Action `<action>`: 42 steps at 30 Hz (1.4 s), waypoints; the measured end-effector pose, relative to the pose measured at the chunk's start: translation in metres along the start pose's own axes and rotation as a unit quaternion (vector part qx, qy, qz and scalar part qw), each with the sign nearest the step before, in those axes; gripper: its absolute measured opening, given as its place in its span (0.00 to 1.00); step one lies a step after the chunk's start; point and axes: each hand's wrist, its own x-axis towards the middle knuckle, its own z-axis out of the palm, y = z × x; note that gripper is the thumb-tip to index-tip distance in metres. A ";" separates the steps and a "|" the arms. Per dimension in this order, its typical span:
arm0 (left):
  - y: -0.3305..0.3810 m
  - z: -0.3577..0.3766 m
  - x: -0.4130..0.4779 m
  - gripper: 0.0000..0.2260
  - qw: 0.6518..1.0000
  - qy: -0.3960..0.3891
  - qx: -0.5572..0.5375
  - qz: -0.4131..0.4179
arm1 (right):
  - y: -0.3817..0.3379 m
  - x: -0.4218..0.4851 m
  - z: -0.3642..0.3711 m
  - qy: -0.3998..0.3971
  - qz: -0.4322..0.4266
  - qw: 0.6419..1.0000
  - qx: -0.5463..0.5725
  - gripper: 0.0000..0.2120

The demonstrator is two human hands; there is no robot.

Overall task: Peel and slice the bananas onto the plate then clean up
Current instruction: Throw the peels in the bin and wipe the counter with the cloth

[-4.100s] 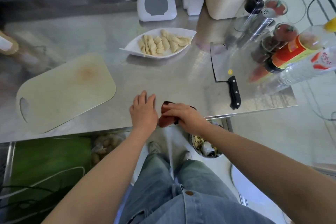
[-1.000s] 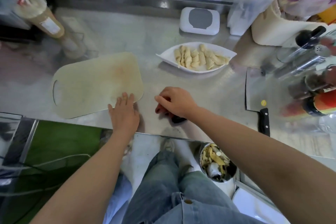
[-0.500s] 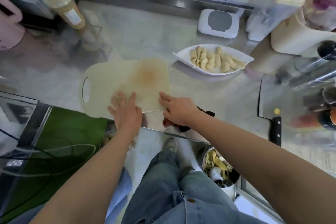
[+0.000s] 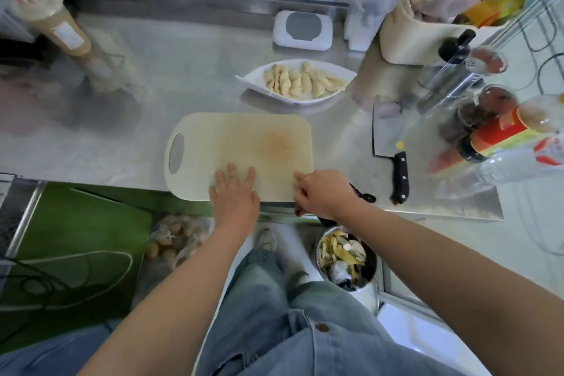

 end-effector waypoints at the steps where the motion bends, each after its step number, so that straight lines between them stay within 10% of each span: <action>1: 0.009 0.001 -0.003 0.25 1.000 0.000 0.002 0.014 | 0.006 -0.010 0.001 0.002 0.014 1.000 -0.004 0.16; 12: 0.064 -0.003 -0.007 0.23 0.992 -0.038 0.016 0.120 | 0.056 -0.054 -0.002 0.008 0.193 0.976 0.096 0.18; 16: 0.062 -0.021 0.000 0.15 0.981 0.032 -0.168 0.094 | 0.063 -0.040 -0.016 0.118 0.309 0.840 0.431 0.20; 21: 0.091 -0.056 -0.004 0.19 0.724 -0.188 -0.664 -0.016 | 0.041 -0.013 -0.046 0.132 0.309 0.633 0.697 0.26; 23: 0.099 -0.058 -0.004 0.16 0.697 -0.201 -0.689 0.013 | 0.027 -0.004 -0.047 0.063 0.248 0.580 0.773 0.27; 27: 0.082 -0.052 0.016 0.12 0.763 -0.044 -0.644 0.026 | 0.006 0.013 -0.048 0.013 0.182 0.640 0.747 0.22; 34: -0.024 -0.065 0.054 0.16 0.928 0.195 -0.314 -0.046 | -0.017 0.062 -0.036 0.035 0.151 0.913 0.378 0.24; 39: -0.105 -0.059 0.072 0.18 0.930 0.162 -0.257 -0.206 | -0.034 0.081 -0.011 -0.038 0.141 0.970 0.197 0.28; 42: -0.119 -0.049 0.072 0.19 0.966 0.116 -0.190 -0.134 | -0.035 0.079 -0.004 -0.023 0.131 0.976 0.171 0.30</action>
